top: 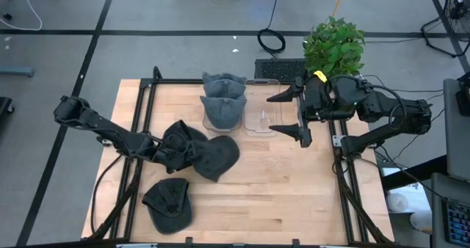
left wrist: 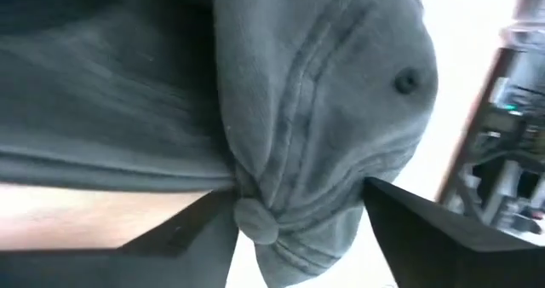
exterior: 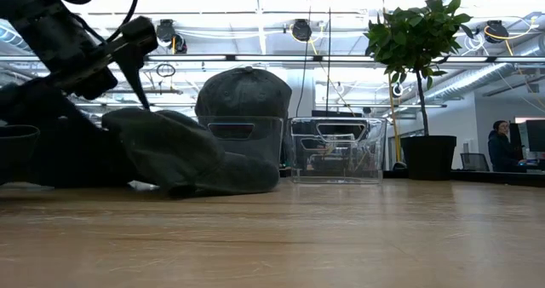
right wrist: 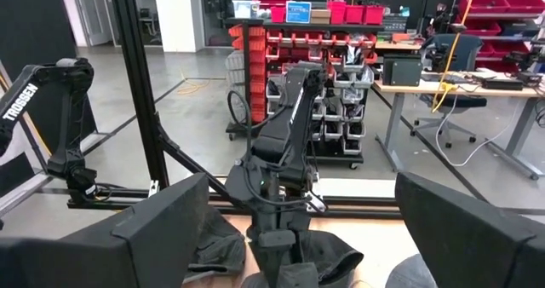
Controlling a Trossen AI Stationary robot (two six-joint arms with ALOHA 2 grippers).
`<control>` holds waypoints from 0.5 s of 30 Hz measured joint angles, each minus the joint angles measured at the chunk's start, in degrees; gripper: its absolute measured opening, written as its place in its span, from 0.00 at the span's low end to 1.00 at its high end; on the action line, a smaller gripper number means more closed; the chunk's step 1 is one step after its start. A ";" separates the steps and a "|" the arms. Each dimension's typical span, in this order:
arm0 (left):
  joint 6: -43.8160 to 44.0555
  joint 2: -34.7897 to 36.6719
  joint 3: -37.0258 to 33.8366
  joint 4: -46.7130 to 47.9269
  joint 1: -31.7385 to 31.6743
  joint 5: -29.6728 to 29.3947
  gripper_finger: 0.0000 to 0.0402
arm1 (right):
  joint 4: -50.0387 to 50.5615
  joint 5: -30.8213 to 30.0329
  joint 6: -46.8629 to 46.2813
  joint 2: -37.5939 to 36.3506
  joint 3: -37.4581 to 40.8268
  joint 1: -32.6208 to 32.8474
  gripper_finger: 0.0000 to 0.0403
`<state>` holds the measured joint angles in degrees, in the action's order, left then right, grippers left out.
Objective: Pick & Place hat
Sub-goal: Put the middle black cap into the right transparent bin
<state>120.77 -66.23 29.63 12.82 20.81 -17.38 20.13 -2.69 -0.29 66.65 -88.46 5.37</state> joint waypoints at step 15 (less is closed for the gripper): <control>-2.41 -0.20 0.06 -3.33 2.10 -1.08 0.06 | -1.85 -0.16 1.46 0.00 -0.02 0.00 0.90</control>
<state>118.36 -66.43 29.69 9.50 22.92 -18.46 18.28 -2.85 1.17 66.65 -88.49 5.37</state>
